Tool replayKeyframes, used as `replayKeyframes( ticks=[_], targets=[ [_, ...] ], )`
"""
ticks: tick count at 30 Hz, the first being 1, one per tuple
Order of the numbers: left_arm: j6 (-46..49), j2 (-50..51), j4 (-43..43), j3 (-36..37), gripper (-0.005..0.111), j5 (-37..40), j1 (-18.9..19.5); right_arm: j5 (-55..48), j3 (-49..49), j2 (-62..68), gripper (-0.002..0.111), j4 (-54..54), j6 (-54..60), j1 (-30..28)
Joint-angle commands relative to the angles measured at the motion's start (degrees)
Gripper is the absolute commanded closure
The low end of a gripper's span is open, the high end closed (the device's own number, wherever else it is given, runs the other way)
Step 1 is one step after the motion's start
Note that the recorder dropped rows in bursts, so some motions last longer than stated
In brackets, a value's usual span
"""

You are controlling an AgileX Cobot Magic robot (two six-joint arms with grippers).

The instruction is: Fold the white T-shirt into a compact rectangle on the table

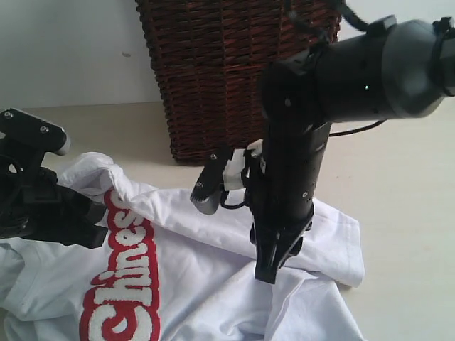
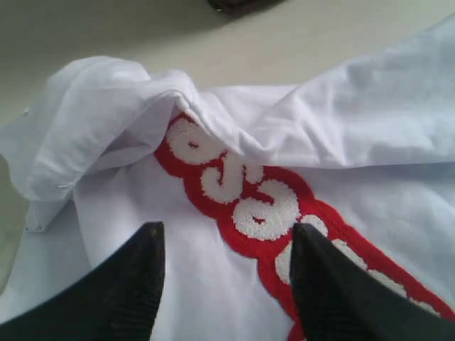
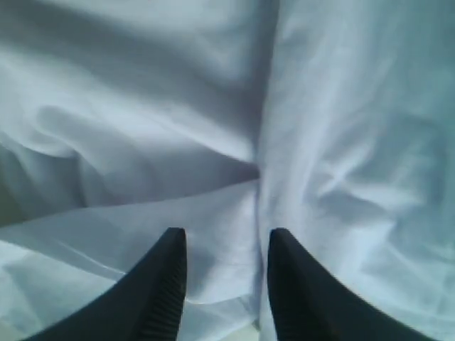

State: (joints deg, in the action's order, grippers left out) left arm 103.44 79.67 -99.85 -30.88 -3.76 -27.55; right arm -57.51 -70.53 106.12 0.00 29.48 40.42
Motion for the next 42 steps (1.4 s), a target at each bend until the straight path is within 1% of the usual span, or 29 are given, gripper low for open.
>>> replayKeyframes(
  ticks=[1,4,6,8,11,14,17,18,20,22,25,29,31,32,36,37,39,42],
  targets=[
    [-0.3,-0.6,-0.1,0.2,0.054,0.7,0.1,4.5,1.1,1.4,0.069,-4.8,-5.8,0.5],
    [-0.3,-0.6,-0.1,0.2,0.054,0.7,0.1,7.8,1.1,3.8,0.069,-3.1,-7.2,0.5],
    [-0.3,-0.6,-0.1,0.2,0.054,0.7,0.1,8.6,1.1,5.6,0.069,0.0,-6.2,0.5],
    [-0.3,-0.6,-0.1,0.2,0.054,0.7,0.1,9.2,1.1,7.6,0.069,0.7,-5.4,0.5],
    [-0.3,-0.6,-0.1,0.2,0.054,0.7,0.1,11.7,1.1,9.5,0.069,-4.3,-8.8,0.5],
    [-0.3,-0.6,-0.1,0.2,0.054,0.7,0.1,14.5,1.1,9.7,0.069,-11.3,-15.3,0.5],
    [-0.3,-0.6,-0.1,0.2,0.054,0.5,0.1,15.0,0.8,9.7,0.071,-18.3,-22.3,0.5],
    [-0.3,-0.6,-0.1,0.2,0.054,0.5,0.1,14.8,0.8,9.7,0.073,-20.8,-24.9,0.5],
    [-0.3,-0.6,-0.1,0.2,0.054,0.5,0.1,14.7,0.8,9.7,0.080,-23.8,-28.0,0.5],
    [-0.3,-0.6,-0.1,0.2,0.054,0.5,0.1,14.4,0.8,9.7,0.093,-24.2,-28.1,0.5],
    [-0.3,-0.6,-0.1,0.2,0.054,0.5,0.1,14.3,0.8,9.2,0.108,-24.2,-28.1,0.5],
    [-0.3,-0.6,-0.1,0.2,0.054,1.0,0.1,14.3,0.8,7.0,0.108,-24.6,-28.1,0.6],
    [-0.2,-0.6,-0.1,0.4,0.054,4.3,0.1,14.3,0.8,5.1,0.108,-24.6,-28.1,0.6],
    [0.1,-0.6,-0.1,0.8,0.054,7.2,0.1,14.3,0.8,4.1,0.108,-24.6,-28.1,0.6],
    [0.2,0.3,5.2,1.7,0.054,22.5,0.1,16.4,0.4,0.8,0.108,-25.9,-28.1,0.6],
    [-0.1,0.6,6.0,1.7,0.054,24.7,0.1,15.4,-0.2,0.2,0.108,-26.3,-28.1,0.6],
    [-1.6,1.9,9.2,1.8,0.054,27.7,0.1,13.5,-1.1,-0.8,0.108,-26.7,-28.1,0.6],
    [-5.7,4.7,13.7,2.2,0.054,28.6,0.1,11.8,-1.9,-2.1,0.108,-30.1,-28.8,0.6]
  ],
)
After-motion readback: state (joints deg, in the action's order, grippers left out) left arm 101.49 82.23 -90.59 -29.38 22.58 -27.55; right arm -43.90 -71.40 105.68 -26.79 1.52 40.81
